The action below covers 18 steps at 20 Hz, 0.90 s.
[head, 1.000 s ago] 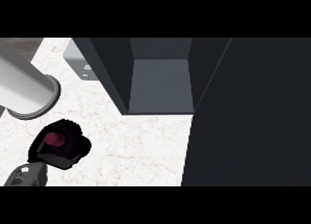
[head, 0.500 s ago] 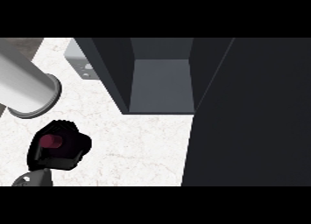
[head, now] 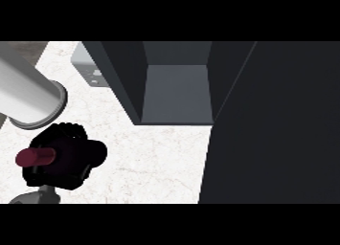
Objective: Pick up the wine, place it into the cabinet and close the cabinet
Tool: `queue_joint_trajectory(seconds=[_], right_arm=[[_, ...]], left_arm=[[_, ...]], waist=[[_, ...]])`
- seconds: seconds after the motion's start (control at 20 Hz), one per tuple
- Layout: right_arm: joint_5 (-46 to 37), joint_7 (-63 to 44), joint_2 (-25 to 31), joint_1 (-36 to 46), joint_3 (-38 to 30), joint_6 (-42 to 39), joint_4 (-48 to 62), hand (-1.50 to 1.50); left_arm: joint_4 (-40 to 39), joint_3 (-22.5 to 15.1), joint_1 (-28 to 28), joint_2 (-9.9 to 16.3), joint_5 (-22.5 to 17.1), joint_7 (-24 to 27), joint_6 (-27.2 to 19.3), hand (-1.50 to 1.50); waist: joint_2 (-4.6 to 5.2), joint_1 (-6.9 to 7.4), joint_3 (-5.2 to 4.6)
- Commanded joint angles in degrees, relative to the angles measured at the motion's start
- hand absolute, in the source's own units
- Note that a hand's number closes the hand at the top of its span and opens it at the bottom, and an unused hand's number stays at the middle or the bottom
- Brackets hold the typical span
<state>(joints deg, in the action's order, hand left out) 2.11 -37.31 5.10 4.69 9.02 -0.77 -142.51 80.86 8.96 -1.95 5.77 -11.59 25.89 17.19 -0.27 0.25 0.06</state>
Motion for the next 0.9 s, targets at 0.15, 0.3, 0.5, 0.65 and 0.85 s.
queue_joint_trajectory(seconds=[0.15,0.3,0.5,0.65,0.85], right_arm=[[3.49,-3.48,0.54,-2.37,-2.31,-0.11,-8.06,-1.50],[4.41,-2.01,0.47,-0.07,-3.28,-0.51,-4.78,-1.50],[3.10,0.22,-0.40,-3.29,-1.68,-1.10,-5.31,-1.50],[1.97,-6.27,0.02,0.23,-0.42,0.67,-8.34,-1.50],[4.00,-1.03,-0.31,-1.46,-1.81,-0.97,-5.07,-1.50]], left_arm=[[17.87,-5.12,0.43,-2.84,-1.32,-16.78,-5.77,1.50],[22.31,-9.32,1.11,-5.11,1.75,-20.93,-9.03,1.50],[23.21,-12.91,-1.04,-5.70,2.18,-24.78,-9.93,1.50],[25.06,-16.64,-4.90,-5.74,0.13,-28.07,-15.88,1.50],[22.81,-24.64,-9.01,-5.76,0.51,-26.90,-24.91,1.50]], waist=[[-0.05,-0.31,0.01],[0.09,-0.21,0.00],[0.17,-0.48,-0.03],[0.12,-0.60,-0.07],[0.22,-0.77,-0.04]])
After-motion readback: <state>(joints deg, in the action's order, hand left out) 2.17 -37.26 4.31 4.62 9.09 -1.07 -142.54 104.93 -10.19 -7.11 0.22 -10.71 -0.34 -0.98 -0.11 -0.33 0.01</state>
